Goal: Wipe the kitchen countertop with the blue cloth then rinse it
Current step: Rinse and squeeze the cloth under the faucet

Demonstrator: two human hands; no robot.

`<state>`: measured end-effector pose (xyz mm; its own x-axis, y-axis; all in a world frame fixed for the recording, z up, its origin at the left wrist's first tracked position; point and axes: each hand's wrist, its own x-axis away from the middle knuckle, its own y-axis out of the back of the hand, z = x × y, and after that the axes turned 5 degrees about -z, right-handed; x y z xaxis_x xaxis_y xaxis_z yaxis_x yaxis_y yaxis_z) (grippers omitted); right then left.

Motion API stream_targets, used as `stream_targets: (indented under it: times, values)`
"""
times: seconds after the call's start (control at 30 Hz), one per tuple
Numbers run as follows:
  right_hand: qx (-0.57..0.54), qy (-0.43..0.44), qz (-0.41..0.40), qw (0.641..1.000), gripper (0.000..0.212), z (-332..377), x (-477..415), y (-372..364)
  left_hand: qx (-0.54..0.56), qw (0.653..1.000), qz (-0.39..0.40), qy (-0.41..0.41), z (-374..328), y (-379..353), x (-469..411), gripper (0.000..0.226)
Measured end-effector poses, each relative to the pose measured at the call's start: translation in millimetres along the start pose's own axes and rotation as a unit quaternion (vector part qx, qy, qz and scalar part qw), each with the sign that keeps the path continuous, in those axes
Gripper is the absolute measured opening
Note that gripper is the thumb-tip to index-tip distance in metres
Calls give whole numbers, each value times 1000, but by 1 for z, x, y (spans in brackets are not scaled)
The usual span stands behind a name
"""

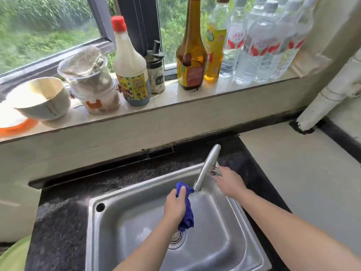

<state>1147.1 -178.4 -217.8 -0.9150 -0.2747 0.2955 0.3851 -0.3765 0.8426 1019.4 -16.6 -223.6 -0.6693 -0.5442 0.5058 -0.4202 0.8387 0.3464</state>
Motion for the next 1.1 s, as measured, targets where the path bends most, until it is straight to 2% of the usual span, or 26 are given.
stream_targets:
  times: [0.17, 0.27, 0.43, 0.53, 0.6, 0.7, 0.77, 0.83, 0.87, 0.93, 1.1]
  values:
    - [27, 72, -1, 997, 49, -8, 12, -15, 14, 999, -5, 39, -3, -19, -5, 38]
    - [30, 114, 1, 993, 51, -15, 16, -20, 30, 997, -9, 68, -6, -29, -2, 31]
    - [10, 116, 3, 993, 54, -21, 18, -21, 73, 991, -31, 112, -11, -39, 2, 29]
    - [-1, 124, -42, 991, 49, -21, 24, -16, 124, 983, -32, 133, -10, -42, 2, 38]
    - [-42, 105, -54, 992, 38, -19, 34, -15, 150, 976, -36, 151, -9, -42, 2, 34]
    - [-164, 68, 54, 983, 27, -7, 59, -20, 220, 953, -58, 202, -11, -40, 5, 44]
    - [-254, 47, 153, 954, 35, 0, 74, -27, 275, 932, -63, 228, -16, -35, 11, 50]
    - [-272, 31, 194, 942, 46, 3, 78, -38, 283, 929, -58, 232, -20, -28, 16, 40]
    - [-255, 31, 190, 948, 41, 3, 76, -42, 270, 932, -57, 234, -18, -25, 17, 34]
    - [-243, 19, 172, 954, 14, 5, 68, -42, 243, 941, -72, 223, -15, -20, 17, 24]
    - [-384, -53, 145, 910, 13, 18, 51, -19, 225, 950, -123, 178, -10, -13, 15, 25]
